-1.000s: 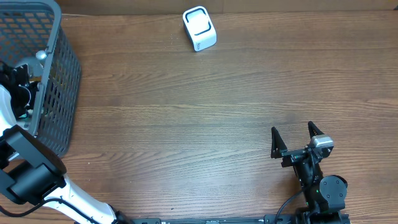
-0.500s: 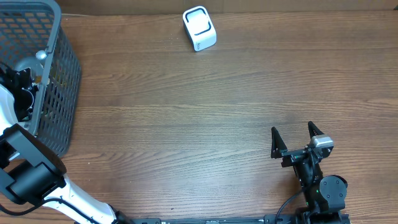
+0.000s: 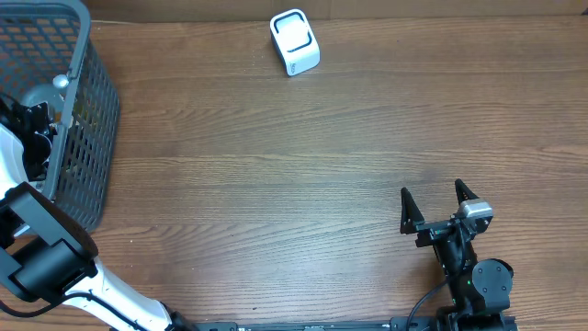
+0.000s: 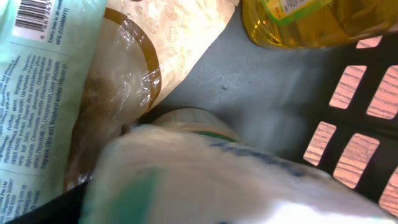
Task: Scan the item barcode
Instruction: 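Grasp the green Kleenex tissue pack in the basket with the left gripper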
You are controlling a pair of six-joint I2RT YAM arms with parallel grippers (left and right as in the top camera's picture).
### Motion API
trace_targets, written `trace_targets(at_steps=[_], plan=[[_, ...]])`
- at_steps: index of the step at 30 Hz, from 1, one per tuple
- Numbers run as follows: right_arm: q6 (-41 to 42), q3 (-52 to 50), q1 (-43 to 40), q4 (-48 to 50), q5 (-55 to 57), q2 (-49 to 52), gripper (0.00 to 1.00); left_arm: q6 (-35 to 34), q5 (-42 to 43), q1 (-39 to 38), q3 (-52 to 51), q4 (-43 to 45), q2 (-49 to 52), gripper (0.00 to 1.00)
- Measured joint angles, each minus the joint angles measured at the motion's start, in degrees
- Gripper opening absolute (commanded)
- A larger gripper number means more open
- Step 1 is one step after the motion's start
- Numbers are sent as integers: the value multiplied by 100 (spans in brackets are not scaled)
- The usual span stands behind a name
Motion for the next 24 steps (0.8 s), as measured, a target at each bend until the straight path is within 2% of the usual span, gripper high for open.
trace_targets(at_steps=[4, 5, 6, 7, 12, 14, 15, 17, 24], plan=[[-2, 0, 0, 0, -2, 0, 100, 4, 0, 0, -55, 94, 0, 80], [0, 0, 0, 0, -2, 0, 100, 4, 2, 0, -90, 131, 0, 74], [2, 0, 0, -2, 0, 0, 100, 9, 0, 0, -125, 166, 0, 61], [2, 0, 0, 0, 0, 0, 100, 28, -7, 0, -146, 186, 4, 56], [0, 0, 0, 2, 0, 0, 100, 85, -15, 0, -157, 251, -9, 47], [2, 0, 0, 0, 0, 0, 100, 87, -15, 0, -157, 249, -9, 38], [0, 0, 0, 2, 0, 0, 100, 85, -15, 0, -157, 249, -9, 31], [2, 0, 0, 0, 0, 0, 100, 76, -15, 0, -149, 240, -9, 25], [2, 0, 0, 2, -2, 0, 100, -11, -15, 0, 120, -273, -7, 21]])
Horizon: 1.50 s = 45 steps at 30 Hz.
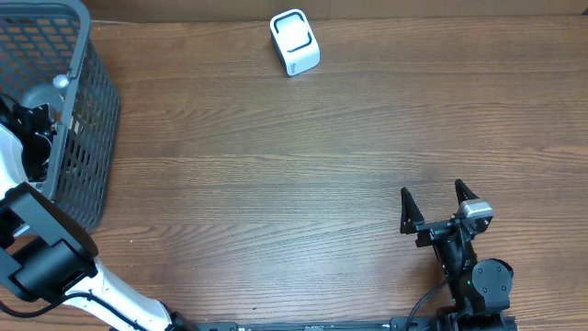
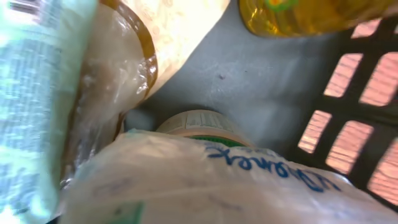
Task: Scan the item barcode
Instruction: 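Grasp the green Kleenex tissue pack in the basket with the left gripper, then lift the tissue pack out and carry it toward the white scanner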
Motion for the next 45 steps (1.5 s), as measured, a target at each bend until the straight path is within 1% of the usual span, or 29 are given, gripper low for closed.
trace_targets(at_steps=[7, 14, 26, 32, 38, 42, 45], plan=[[0, 0, 0, -4, 0, 0, 100, -44, 0, 0, 706, -299, -7, 18], [-2, 0, 0, -2, 2, 0, 100, -46, -2, 0, 852, -339, -297, 16], [0, 0, 0, 0, 0, 0, 100, -240, -2, 0, 890, -221, -1244, 16], [-2, 0, 0, -2, 2, 0, 100, -367, -2, 0, 892, -17, -1731, 15], [-2, 0, 0, -4, 2, 0, 100, -586, 0, 0, 892, 243, -2400, 11], [-2, 0, 0, -2, 4, 0, 100, -761, 2, 0, 892, 323, -2848, 4], [-2, 0, 0, -2, 0, 0, 100, -931, 26, 0, 892, 326, -3141, 4]])
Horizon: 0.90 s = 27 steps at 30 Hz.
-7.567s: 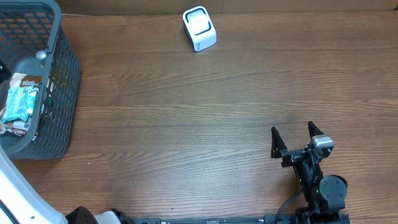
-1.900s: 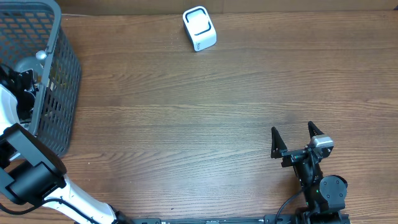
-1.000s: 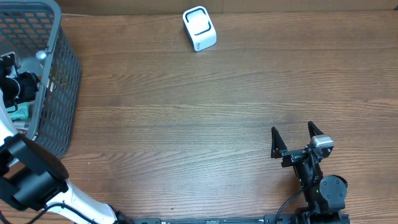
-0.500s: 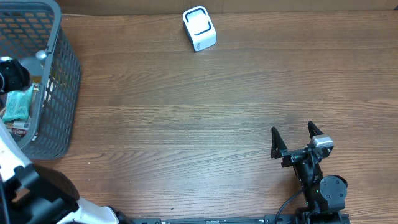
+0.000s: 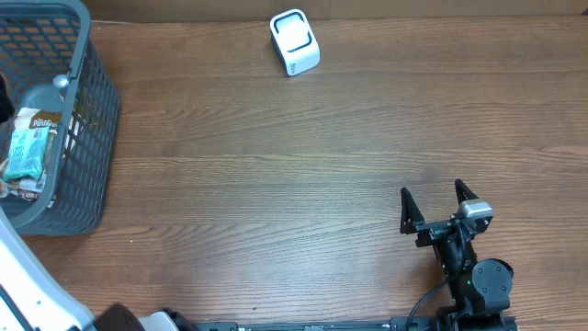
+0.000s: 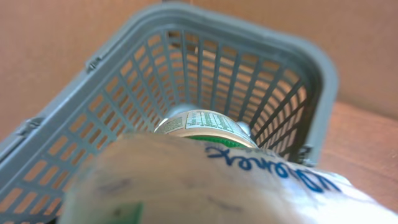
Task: Scan the item barcode
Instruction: 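Lift the tissue pack out and carry it toward the white scanner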
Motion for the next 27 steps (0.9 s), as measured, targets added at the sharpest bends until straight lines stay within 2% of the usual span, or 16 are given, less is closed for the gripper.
trace_targets(at_steps=[12, 20, 27], plan=[[0, 0, 0, -2, 2, 0, 100, -496, 387, -262, 0, -39, -809, 4], [2, 0, 0, 0, 2, 0, 100, -667, 437, -1596, 22, -787, -962, 4], [2, 0, 0, 4, 2, 0, 100, -1056, -83, -2946, 22, -1751, -957, 4]])
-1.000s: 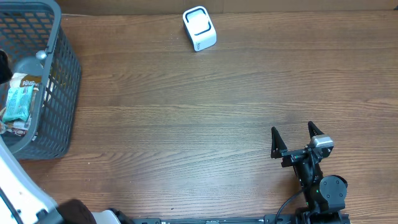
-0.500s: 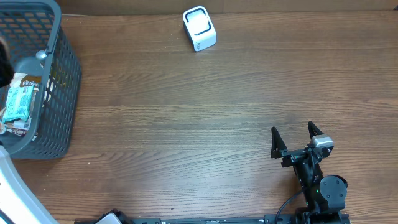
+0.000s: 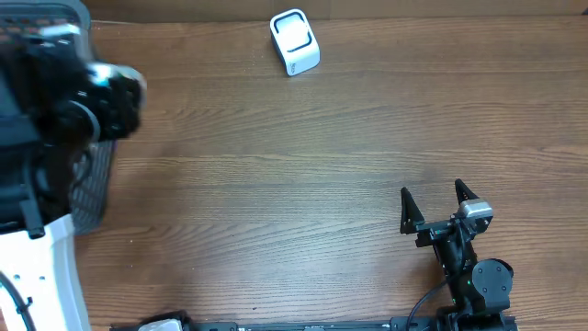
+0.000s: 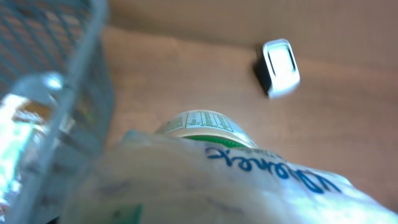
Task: Scan the item barcode
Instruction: 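Lift the tissue pack out and carry it toward the white scanner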
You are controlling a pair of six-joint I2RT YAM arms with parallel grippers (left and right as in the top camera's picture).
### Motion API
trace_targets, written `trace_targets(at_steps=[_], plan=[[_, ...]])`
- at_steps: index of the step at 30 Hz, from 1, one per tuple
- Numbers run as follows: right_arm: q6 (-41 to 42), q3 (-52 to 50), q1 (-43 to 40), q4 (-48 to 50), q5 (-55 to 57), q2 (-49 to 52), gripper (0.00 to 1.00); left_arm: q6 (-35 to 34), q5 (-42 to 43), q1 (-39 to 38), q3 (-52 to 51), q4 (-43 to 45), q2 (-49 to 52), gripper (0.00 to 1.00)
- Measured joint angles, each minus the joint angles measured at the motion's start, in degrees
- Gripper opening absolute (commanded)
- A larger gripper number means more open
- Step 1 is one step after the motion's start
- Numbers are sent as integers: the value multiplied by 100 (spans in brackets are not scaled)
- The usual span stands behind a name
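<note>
A white plastic packet with blue lettering [image 4: 249, 180] fills the lower left wrist view, a round printed label [image 4: 202, 121] at its far end. My left gripper is shut on it, and its fingers are hidden behind the packet. From overhead my left arm [image 3: 87, 97] is a dark blur over the basket's right edge and covers the packet. The white barcode scanner [image 3: 294, 41] stands at the table's back; it is also visible as the scanner [image 4: 280, 67] in the wrist view, beyond the packet. My right gripper [image 3: 439, 210] rests open near the front right.
The grey mesh basket [image 4: 56, 74] stands at the table's left, with a clear bottle [image 4: 37, 87] and other goods inside. In the overhead view the basket [image 3: 96, 175] is mostly covered by my arm. Bare wooden tabletop [image 3: 303, 175] lies between basket, scanner and right arm.
My left arm has moved right with the packet, from above the basket to over its right edge. The scanner now shows in the left wrist view. The right arm has not moved.
My left gripper was deep in the basket among bags and an oil bottle, the white packet filling its view. A moment later it was slightly higher. Then it held the packet above the basket, and now past the rim toward the table.
</note>
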Motion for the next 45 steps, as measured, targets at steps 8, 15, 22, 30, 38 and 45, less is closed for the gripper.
trace_targets(at_steps=[8, 15, 22, 30, 38, 45], plan=[[0, 0, 0, -2, 0, 0, 100, -542, -704, -1327, 15, -953, 514, 4], [-2, 0, 0, -4, 0, 0, 100, -1237, -979, -2304, 20, -1257, 1637, 5], [0, 0, 0, -4, 0, 0, 100, -1947, -1215, -3163, 20, -935, 2573, 8], [-2, 0, 0, -4, 0, 0, 100, -2739, -1370, -3897, 20, -535, 3530, 7], [-4, 0, 0, -7, 2, 0, 100, -3327, -1405, -4325, 20, -17, 4129, 9], [-2, 0, 0, -4, 0, 0, 100, -3521, -1333, -4448, 20, 343, 4419, 8]])
